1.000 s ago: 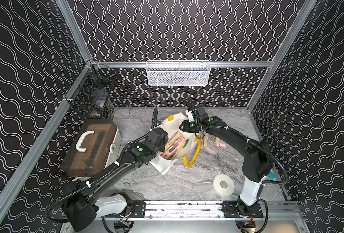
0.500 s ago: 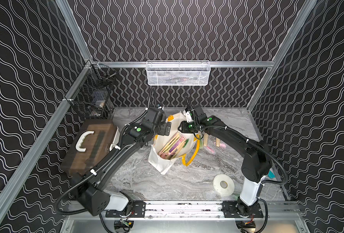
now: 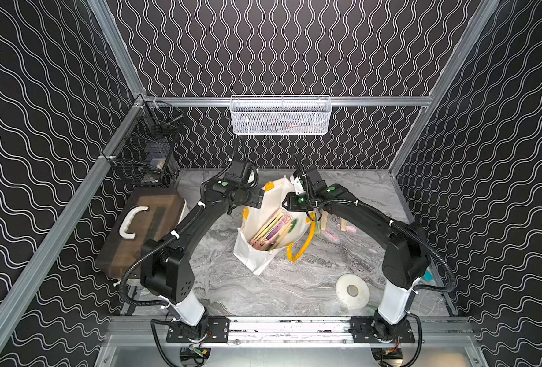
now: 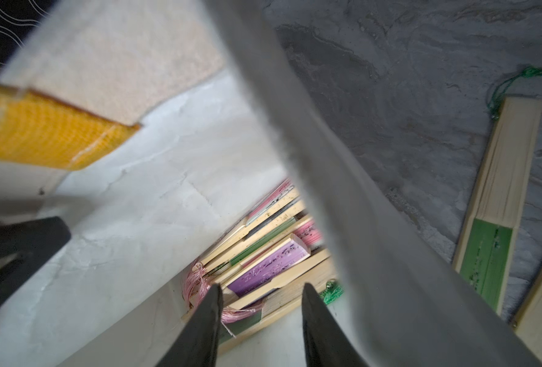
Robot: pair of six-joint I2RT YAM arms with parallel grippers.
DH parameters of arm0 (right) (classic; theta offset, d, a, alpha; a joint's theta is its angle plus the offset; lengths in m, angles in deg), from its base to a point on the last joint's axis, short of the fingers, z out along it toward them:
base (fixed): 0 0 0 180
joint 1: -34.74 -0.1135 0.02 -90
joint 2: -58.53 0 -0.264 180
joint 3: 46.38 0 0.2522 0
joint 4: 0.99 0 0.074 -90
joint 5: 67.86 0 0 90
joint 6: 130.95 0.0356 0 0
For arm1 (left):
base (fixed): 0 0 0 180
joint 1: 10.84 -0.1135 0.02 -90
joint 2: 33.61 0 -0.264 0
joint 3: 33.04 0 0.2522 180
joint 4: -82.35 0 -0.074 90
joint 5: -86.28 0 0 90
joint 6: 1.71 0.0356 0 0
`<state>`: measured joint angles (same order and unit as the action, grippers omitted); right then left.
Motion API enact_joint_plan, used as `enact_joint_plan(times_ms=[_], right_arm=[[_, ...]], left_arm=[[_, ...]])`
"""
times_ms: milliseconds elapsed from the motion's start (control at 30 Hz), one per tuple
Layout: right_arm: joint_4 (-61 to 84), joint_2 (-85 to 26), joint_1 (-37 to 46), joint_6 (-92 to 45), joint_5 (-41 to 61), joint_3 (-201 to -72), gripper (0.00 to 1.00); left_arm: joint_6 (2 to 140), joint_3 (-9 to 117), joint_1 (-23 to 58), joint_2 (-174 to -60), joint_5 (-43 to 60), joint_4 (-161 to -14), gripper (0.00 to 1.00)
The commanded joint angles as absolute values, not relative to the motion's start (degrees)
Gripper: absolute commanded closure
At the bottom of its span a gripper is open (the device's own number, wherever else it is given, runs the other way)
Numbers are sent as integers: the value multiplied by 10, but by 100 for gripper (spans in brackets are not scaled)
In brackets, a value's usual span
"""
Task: Take out the folding fans from the tote bags
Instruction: Adjust the canvas bag at the center of the board.
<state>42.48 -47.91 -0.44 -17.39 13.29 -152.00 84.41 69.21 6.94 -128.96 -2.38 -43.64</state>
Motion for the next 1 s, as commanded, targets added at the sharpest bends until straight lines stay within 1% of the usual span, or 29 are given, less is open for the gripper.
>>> enact_joint_plan(times_ms=[0, 100, 167, 233, 300, 533, 567, 667, 833, 967], right_arm=[[416, -482, -5, -169, 139, -1525, 57], [413, -482, -6, -167, 136, -1524, 57], [410, -482, -5, -166, 133, -1521, 57], [405, -481, -6, -166, 130, -1518, 57], [399, -479, -6, -165, 129, -1513, 57], [338, -458, -8, -166, 105, -1471, 57], [330, -456, -9, -166, 102, -1467, 57], [296, -448, -13, -169, 96, -1447, 57], [260, -447, -16, -173, 108, -1421, 57], [233, -453, -17, -168, 116, -1401, 57]], left_arm=[[861, 695, 67, -1299, 7, -427, 29], [861, 688, 68, -1300, -22, -423, 39], [861, 684, 67, -1298, -46, -422, 47], [862, 683, 67, -1295, -61, -427, 63], [864, 685, 68, -1288, -70, -439, 73], [892, 690, 68, -1239, -93, -512, 98], [897, 683, 68, -1227, -99, -529, 100], [904, 633, 69, -1175, -121, -608, 100], [896, 525, 75, -1106, -130, -722, 100], [872, 410, 112, -1077, -194, -794, 100]])
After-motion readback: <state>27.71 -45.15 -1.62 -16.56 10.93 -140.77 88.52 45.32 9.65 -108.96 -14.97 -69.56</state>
